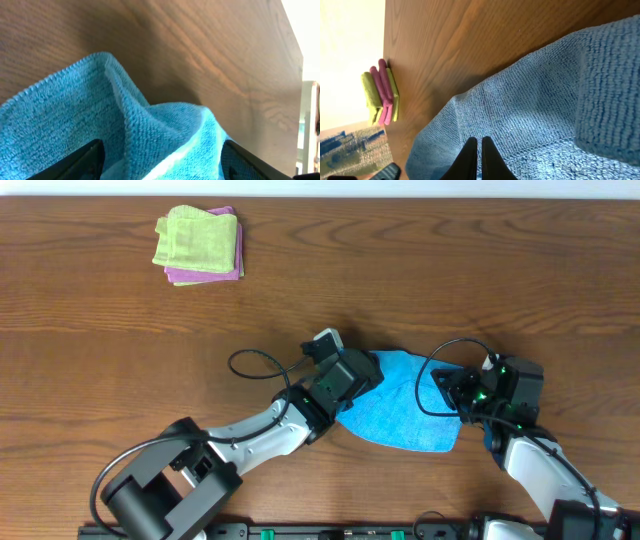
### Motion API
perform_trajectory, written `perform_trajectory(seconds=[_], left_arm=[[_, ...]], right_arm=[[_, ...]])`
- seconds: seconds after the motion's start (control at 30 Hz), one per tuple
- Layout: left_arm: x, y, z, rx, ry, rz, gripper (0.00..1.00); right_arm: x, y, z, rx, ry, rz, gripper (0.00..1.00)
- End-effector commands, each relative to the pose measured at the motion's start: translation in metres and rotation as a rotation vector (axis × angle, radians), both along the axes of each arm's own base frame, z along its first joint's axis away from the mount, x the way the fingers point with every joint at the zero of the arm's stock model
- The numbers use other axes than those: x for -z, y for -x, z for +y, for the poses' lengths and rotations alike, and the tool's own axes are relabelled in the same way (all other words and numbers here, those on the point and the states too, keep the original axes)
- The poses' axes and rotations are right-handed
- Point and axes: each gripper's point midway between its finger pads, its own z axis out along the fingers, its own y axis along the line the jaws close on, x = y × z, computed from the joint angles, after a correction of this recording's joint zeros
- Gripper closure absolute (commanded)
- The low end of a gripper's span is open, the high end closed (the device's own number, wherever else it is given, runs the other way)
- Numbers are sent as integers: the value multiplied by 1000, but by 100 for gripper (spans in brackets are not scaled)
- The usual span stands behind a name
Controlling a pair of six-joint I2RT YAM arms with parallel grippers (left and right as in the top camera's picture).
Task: Fold the cloth
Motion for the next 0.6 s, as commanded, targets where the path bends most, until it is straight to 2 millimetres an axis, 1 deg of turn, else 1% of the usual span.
perform_trajectory(seconds=[0.0, 0.1, 0.23, 0.3, 0.4, 0.47, 0.57], left_arm=[[13, 4, -1, 13, -7, 34, 25], [17, 7, -5, 22, 14, 58, 25], [31, 13, -17, 75, 45, 97, 25], [35, 16, -25, 108, 73, 114, 25], [32, 18, -33, 144, 108, 116, 32], [31, 19, -35, 157, 113, 112, 32], [31, 20, -36, 183, 100, 100, 38]], right_arm=[[-2, -2, 3, -23, 8, -12, 94], [-2, -2, 3, -27, 12, -15, 94], [-2, -2, 2, -24, 15, -14, 94], [-1, -2, 2, -21, 18, -14, 94], [-1, -2, 1, -18, 21, -13, 94], [-1, -2, 1, -18, 21, -13, 94], [-1, -2, 1, -19, 21, -13, 95]])
